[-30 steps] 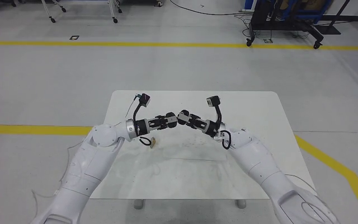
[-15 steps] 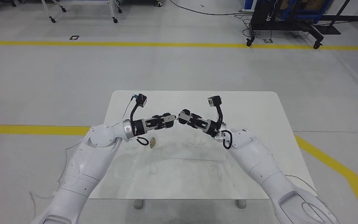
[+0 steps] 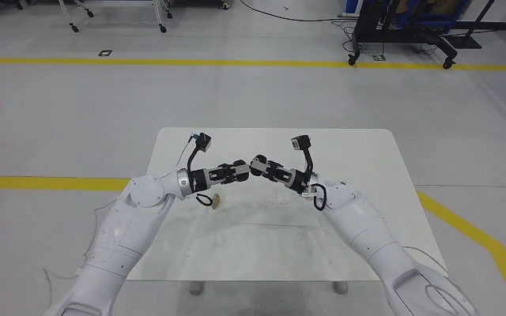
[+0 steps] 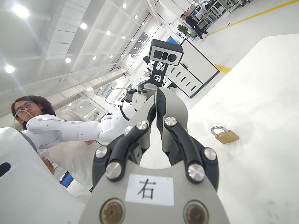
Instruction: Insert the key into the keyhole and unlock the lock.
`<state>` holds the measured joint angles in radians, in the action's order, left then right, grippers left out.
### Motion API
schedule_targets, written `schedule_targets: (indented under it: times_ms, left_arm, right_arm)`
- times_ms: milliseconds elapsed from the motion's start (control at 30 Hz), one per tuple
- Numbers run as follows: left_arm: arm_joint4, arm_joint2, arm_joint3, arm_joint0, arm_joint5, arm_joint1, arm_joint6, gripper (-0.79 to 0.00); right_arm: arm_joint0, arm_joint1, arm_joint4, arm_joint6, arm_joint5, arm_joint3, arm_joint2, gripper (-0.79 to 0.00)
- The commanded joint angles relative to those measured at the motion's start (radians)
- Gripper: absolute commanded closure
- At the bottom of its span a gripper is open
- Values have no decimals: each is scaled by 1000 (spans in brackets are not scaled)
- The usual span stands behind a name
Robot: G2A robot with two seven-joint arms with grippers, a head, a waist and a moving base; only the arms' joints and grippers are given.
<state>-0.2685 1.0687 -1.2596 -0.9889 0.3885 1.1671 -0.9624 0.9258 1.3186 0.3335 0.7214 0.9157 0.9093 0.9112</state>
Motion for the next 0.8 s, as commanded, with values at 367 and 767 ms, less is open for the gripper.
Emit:
schedule_targets:
  times_ms: [367, 767]
  left_arm:
    - [4, -13, 13, 11, -5, 3, -1, 0]
    - [4, -14, 15, 13, -2, 4, 5, 0]
  right_arm:
    - [1, 2, 4, 8, 2, -7, 3, 0]
    - [3, 3, 10, 14, 5, -12, 10, -46]
